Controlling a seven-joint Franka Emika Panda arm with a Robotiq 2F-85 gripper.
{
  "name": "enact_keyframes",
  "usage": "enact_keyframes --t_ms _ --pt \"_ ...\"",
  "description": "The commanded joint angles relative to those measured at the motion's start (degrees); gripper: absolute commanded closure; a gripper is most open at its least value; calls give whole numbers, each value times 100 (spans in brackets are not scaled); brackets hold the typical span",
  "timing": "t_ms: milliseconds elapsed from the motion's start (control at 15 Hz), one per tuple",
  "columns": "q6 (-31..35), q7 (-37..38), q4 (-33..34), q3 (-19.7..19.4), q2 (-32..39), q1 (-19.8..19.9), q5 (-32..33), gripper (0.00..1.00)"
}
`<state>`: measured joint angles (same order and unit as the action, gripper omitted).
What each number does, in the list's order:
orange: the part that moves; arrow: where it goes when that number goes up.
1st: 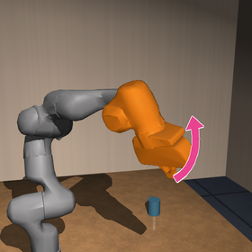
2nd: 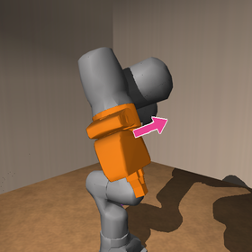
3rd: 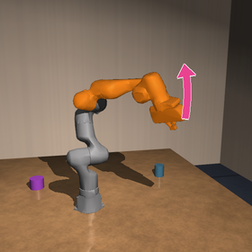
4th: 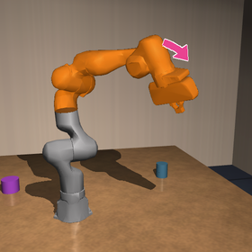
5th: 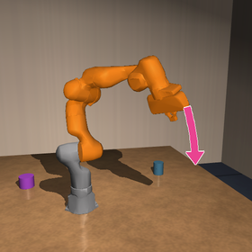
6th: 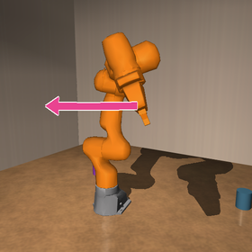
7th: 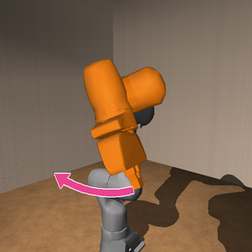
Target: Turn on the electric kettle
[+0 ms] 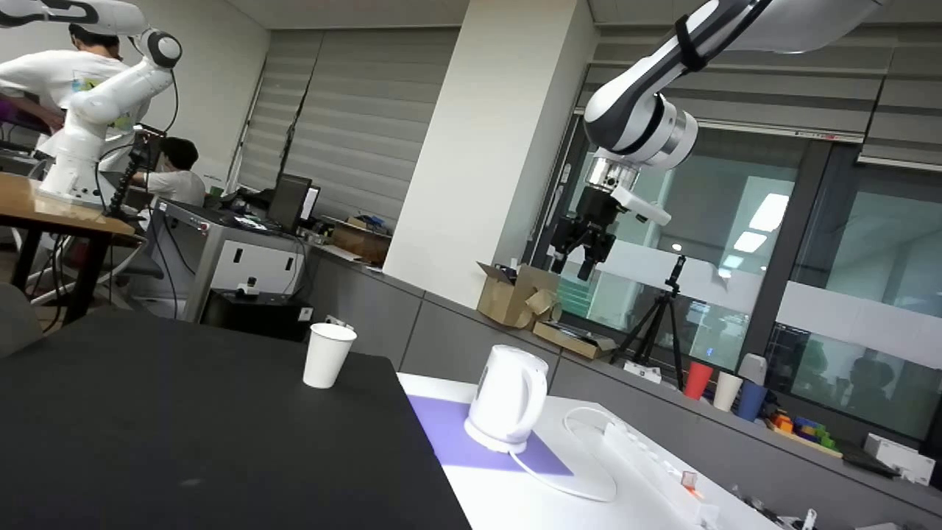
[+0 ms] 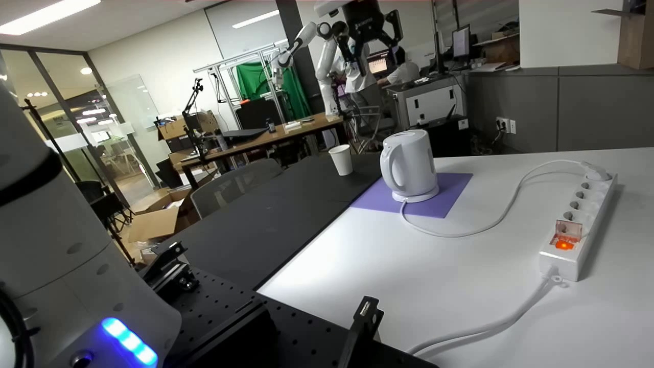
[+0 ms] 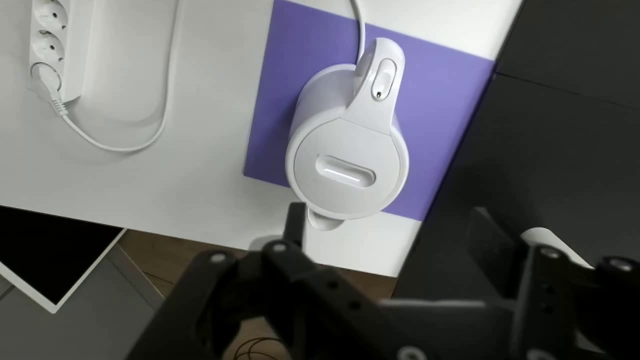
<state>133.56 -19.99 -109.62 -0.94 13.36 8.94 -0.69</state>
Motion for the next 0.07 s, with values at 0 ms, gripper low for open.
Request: enact_keyframes --t_ms 0 --pt "-7 -10 9 -56 21 -57 -16 11"
